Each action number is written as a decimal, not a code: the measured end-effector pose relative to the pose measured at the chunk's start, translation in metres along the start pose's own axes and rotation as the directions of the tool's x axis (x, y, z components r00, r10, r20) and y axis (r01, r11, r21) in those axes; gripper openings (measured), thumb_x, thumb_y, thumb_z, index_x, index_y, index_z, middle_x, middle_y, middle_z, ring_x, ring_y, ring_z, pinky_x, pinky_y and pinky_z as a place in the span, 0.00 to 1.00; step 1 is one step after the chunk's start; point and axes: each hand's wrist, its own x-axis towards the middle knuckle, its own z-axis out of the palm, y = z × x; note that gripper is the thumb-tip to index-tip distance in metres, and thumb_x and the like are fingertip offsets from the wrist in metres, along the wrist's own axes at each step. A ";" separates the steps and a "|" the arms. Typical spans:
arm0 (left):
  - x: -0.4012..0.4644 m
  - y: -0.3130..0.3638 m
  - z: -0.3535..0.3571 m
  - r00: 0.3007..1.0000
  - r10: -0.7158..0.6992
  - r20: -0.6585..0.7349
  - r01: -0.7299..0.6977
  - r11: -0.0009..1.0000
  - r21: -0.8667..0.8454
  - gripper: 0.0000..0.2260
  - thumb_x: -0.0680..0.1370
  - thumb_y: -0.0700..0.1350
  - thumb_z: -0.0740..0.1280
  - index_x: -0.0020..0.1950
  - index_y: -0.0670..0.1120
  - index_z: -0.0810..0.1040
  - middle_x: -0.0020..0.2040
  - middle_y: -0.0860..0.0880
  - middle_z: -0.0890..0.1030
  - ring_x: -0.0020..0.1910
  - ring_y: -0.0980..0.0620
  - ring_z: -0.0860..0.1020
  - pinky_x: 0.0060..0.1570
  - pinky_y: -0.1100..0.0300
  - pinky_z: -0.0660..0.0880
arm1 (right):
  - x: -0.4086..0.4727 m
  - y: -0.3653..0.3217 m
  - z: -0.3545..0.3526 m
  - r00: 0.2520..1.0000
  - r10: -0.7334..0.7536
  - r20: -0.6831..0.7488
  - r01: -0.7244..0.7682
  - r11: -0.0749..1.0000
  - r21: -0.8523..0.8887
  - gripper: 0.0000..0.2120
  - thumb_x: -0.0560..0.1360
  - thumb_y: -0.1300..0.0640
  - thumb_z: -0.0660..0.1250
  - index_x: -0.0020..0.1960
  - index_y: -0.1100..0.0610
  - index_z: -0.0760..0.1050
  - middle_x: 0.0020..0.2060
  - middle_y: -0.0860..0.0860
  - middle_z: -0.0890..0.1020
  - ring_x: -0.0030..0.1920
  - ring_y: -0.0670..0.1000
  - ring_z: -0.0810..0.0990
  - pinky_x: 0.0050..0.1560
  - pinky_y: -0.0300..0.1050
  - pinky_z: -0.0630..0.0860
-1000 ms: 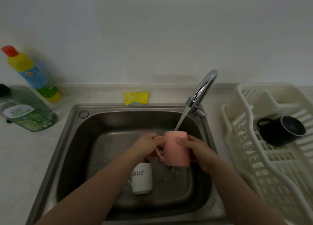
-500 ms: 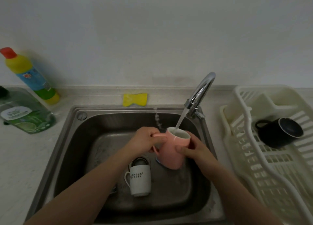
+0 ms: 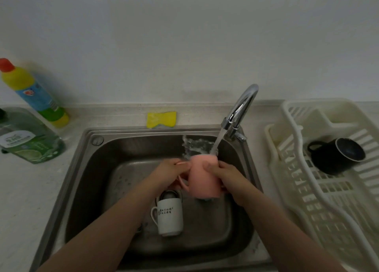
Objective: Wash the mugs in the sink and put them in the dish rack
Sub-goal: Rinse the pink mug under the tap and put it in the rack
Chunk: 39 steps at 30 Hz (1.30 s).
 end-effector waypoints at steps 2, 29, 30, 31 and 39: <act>-0.003 -0.007 0.005 0.990 -0.098 0.097 0.090 0.992 0.086 0.11 0.81 0.50 0.65 0.51 0.42 0.77 0.39 0.45 0.83 0.30 0.51 0.81 0.32 0.60 0.78 | -0.008 0.011 -0.002 0.994 0.111 0.022 -0.110 0.993 -0.030 0.23 0.73 0.40 0.68 0.63 0.51 0.74 0.54 0.52 0.82 0.53 0.54 0.81 0.52 0.51 0.79; -0.002 -0.005 -0.003 0.976 0.215 -0.043 -0.206 0.965 0.159 0.09 0.78 0.44 0.69 0.45 0.39 0.77 0.38 0.43 0.80 0.34 0.40 0.83 0.37 0.49 0.80 | -0.014 0.005 -0.002 0.975 -0.216 0.044 0.214 0.976 0.048 0.22 0.73 0.51 0.72 0.65 0.45 0.72 0.58 0.47 0.80 0.58 0.51 0.80 0.56 0.53 0.79; -0.003 -0.003 0.002 0.978 0.209 -0.004 -0.204 0.962 0.182 0.10 0.79 0.45 0.68 0.46 0.38 0.77 0.39 0.44 0.82 0.34 0.41 0.83 0.37 0.50 0.80 | -0.016 0.007 -0.007 0.982 -0.186 0.041 0.183 0.980 0.081 0.20 0.73 0.51 0.72 0.64 0.45 0.73 0.57 0.47 0.81 0.56 0.51 0.81 0.55 0.52 0.79; -0.003 -0.002 0.006 0.982 0.187 0.005 -0.185 0.965 0.188 0.11 0.79 0.46 0.68 0.48 0.37 0.77 0.41 0.44 0.83 0.34 0.41 0.83 0.37 0.51 0.80 | -0.016 0.007 -0.008 0.988 -0.150 0.021 0.147 0.983 0.112 0.20 0.74 0.51 0.70 0.65 0.46 0.73 0.56 0.48 0.82 0.55 0.52 0.81 0.55 0.53 0.79; 0.000 -0.008 0.011 0.986 -0.113 0.120 0.100 0.990 0.104 0.15 0.81 0.54 0.64 0.54 0.42 0.76 0.37 0.46 0.81 0.31 0.52 0.81 0.30 0.62 0.75 | -0.021 -0.002 -0.002 0.994 0.095 -0.050 -0.100 0.989 -0.111 0.25 0.76 0.38 0.63 0.66 0.53 0.73 0.52 0.51 0.81 0.49 0.51 0.81 0.43 0.43 0.76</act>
